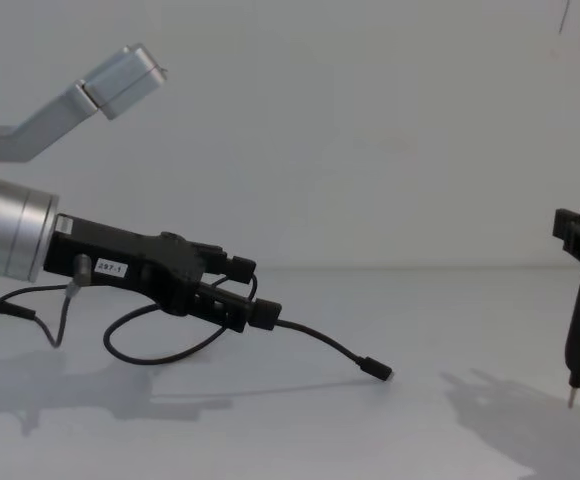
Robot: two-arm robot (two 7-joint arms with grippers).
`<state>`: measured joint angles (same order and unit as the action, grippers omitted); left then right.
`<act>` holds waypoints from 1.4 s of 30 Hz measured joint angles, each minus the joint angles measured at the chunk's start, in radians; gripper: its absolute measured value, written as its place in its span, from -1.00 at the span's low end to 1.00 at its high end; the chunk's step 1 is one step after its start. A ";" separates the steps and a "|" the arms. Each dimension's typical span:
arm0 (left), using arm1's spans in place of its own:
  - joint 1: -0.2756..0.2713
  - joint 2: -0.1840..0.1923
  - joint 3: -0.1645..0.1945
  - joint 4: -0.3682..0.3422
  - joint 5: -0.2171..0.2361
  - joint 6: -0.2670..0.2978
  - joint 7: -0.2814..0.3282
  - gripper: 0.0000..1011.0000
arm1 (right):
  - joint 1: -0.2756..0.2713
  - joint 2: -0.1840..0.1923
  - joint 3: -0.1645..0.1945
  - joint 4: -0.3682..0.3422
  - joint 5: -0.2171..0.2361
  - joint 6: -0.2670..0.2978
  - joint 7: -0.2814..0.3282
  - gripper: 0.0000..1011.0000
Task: Pick up the data cable with the one hand.
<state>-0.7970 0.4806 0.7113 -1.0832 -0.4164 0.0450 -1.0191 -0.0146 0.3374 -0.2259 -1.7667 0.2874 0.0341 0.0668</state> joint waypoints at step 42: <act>-0.020 0.021 0.058 -0.003 0.015 0.002 -0.010 0.38 | 0.000 0.000 0.000 0.000 0.000 0.000 0.000 -0.50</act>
<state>-0.8174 0.5017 0.7693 -1.0866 -0.4010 0.0473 -1.0289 -0.0147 0.3374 -0.2258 -1.7667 0.2874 0.0341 0.0667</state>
